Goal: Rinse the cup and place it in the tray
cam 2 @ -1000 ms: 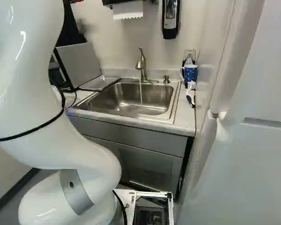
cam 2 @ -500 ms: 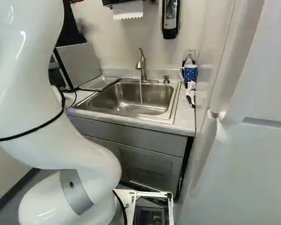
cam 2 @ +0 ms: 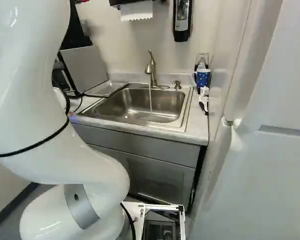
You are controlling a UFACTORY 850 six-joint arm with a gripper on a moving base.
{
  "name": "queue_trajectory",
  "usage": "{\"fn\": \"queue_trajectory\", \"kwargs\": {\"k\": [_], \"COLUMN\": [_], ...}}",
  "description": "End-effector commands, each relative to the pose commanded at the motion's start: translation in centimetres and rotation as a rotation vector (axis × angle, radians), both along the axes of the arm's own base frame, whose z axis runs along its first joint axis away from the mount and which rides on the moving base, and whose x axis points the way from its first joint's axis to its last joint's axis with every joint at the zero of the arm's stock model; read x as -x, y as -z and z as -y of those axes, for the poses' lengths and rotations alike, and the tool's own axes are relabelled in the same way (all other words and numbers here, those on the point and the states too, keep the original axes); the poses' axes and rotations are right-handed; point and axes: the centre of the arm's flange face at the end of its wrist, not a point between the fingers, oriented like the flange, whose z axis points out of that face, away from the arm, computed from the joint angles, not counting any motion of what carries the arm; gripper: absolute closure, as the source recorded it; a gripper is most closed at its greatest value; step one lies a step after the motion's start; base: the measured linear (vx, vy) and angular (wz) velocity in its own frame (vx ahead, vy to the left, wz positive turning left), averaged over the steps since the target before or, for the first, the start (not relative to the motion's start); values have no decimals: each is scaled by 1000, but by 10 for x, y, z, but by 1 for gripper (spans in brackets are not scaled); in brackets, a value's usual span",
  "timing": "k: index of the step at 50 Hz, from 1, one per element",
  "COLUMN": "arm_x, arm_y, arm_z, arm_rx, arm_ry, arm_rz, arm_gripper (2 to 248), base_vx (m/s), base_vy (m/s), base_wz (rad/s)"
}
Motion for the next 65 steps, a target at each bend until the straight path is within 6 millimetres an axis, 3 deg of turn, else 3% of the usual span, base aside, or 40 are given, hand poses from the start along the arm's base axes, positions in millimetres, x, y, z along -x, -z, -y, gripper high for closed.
{"fn": "queue_trajectory", "kwargs": {"k": [18,56,65], "arm_x": [-3,-37,-41], "arm_y": [-17,-57,-57], "arm_z": [29,77,90], "arm_rx": [-15,-65,-64], "arm_ry": [52,182,213], "arm_rz": [18,88,89], "arm_gripper": [128,128,128], "base_vx": [0,0,0], "base_vy": [0,0,0], "base_wz": [0,0,0]}}
